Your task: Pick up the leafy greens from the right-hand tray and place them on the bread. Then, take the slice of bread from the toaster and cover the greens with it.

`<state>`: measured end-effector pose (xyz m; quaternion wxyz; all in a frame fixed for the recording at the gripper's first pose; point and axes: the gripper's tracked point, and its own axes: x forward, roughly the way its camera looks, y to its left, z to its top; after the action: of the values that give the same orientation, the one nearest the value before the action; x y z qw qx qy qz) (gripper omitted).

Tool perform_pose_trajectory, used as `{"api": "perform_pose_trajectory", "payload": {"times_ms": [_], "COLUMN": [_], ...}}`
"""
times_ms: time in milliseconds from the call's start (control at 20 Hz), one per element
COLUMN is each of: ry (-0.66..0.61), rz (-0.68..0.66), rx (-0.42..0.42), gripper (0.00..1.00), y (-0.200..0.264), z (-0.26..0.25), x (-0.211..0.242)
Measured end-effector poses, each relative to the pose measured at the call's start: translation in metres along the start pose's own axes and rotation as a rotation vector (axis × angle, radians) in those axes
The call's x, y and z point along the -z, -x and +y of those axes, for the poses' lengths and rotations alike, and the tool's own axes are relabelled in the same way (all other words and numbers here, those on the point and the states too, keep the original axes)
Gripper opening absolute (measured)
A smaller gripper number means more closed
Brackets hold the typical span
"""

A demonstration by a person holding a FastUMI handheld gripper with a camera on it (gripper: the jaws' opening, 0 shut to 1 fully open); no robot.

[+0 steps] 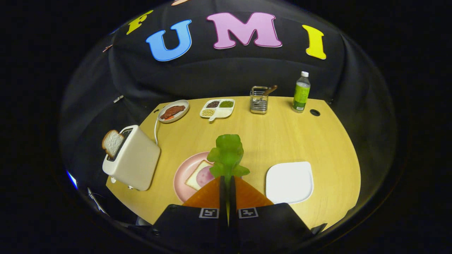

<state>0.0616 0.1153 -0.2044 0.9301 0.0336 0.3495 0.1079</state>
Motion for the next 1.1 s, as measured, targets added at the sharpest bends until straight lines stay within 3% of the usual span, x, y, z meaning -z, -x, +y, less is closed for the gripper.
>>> {"api": "perform_pose_trajectory", "payload": {"times_ms": [400,600,1100], "ry": [0.055,0.089,0.153], "rz": [0.096,0.134,0.166], "rx": [-0.065,-0.05,0.013], "gripper": [0.05,0.06,0.21], "y": [-0.042,-0.065,-0.097], "z": [0.051,0.055,0.046], "x": [0.028,0.04,0.051]}}
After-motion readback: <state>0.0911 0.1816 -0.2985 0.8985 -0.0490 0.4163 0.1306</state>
